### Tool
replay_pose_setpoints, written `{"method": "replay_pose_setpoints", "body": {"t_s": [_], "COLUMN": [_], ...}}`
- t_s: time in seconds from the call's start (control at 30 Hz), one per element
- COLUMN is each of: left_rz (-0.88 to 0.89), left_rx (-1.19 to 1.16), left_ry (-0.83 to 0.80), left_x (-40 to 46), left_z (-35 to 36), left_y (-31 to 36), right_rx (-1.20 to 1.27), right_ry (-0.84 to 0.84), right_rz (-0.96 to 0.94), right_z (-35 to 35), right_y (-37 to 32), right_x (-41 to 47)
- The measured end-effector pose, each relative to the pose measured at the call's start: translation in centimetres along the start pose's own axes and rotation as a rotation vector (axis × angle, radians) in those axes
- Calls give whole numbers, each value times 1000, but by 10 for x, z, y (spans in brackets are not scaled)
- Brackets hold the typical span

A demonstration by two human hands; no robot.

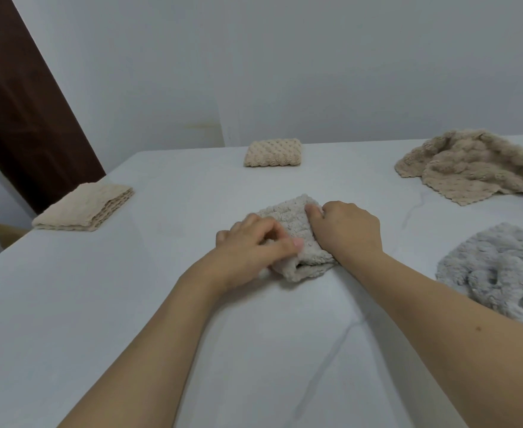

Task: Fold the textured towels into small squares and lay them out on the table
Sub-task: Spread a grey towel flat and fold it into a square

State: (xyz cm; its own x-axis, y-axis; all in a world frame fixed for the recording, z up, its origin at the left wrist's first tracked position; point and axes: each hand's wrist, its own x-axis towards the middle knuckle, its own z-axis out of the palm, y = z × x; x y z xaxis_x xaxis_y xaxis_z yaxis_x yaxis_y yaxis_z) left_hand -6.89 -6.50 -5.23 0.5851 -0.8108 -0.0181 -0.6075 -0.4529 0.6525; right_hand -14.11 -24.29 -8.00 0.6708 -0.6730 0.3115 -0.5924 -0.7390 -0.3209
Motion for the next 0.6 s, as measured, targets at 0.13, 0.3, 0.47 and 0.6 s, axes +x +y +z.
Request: {"method": "replay_pose_setpoints", "body": {"t_s": [0.13, 0.3, 0.47, 0.6], "left_rz": [-199, -316, -328, -172], "left_rx": [20, 44, 3, -30], "left_ry": [347, 341, 327, 310], "left_x": [15, 26, 42, 46], "left_z": [9, 7, 3, 6], "left_y": [-13, -9, -5, -9], "right_rx": [48, 211, 316, 417], "right_ry": [-23, -24, -46, -50], "right_rz": [-23, -105, -186, -164], "right_z": [-1, -2, -5, -2], "right_y": [1, 1, 1, 2], "right_x": [1, 0, -2, 1]}}
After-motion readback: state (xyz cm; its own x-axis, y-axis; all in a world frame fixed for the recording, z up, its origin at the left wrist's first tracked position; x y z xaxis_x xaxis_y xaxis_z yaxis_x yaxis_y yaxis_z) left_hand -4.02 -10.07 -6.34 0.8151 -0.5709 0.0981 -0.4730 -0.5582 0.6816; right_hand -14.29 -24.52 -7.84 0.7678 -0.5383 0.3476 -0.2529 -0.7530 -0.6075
